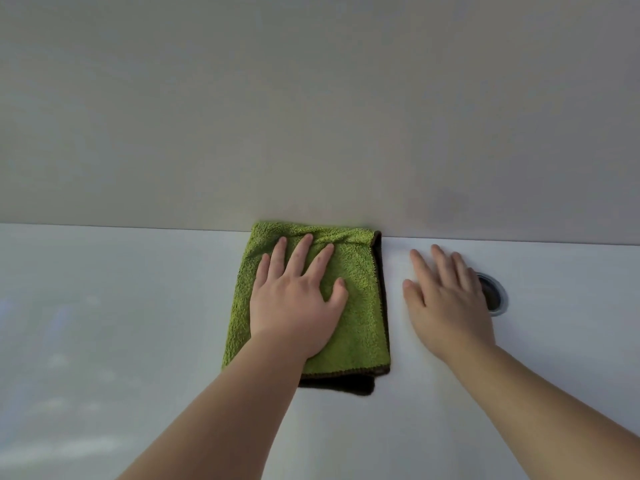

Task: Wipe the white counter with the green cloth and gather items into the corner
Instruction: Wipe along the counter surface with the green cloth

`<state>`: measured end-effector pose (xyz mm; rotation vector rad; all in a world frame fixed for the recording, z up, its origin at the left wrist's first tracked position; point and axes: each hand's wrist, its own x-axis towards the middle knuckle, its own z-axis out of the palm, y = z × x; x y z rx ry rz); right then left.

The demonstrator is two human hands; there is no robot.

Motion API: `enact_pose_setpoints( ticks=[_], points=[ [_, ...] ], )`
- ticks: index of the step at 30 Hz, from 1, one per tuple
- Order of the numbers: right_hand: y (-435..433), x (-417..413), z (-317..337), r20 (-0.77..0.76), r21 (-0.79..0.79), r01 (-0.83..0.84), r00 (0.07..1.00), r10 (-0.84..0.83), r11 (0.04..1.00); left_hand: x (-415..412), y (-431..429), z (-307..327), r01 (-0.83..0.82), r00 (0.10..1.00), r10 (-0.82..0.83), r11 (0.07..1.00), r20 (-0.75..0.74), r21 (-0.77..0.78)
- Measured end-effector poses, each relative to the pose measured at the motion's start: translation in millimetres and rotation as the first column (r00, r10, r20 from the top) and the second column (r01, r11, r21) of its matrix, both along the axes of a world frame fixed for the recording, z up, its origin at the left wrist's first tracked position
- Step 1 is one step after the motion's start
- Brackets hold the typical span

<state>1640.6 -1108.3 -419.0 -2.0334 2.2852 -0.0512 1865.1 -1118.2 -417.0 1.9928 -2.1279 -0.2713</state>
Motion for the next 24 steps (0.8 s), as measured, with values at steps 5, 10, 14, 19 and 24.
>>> enact_pose_setpoints(
  ticks=[5,10,14,19,24],
  points=[
    [0,3,4,-0.018,0.032,0.042,0.999,-0.042,0.999,48,2,2,-0.065,0.998,0.065,0.998,0.026,0.009],
    [0,7,6,-0.039,0.033,0.083,0.996,-0.082,0.996,77,3,5,-0.108,0.994,0.107,0.994,0.026,0.026],
    [1,7,6,-0.051,0.017,0.084,0.995,-0.083,0.996,70,2,2,-0.097,0.995,0.097,0.995,0.023,0.023],
    [2,8,6,-0.051,-0.006,0.071,0.996,-0.072,0.997,67,2,-1,-0.095,0.993,0.095,0.995,0.066,-0.004],
    [5,15,12,-0.025,-0.089,-0.026,0.999,0.024,0.996,66,8,0,-0.067,0.993,0.068,0.998,0.095,-0.01]
  ],
)
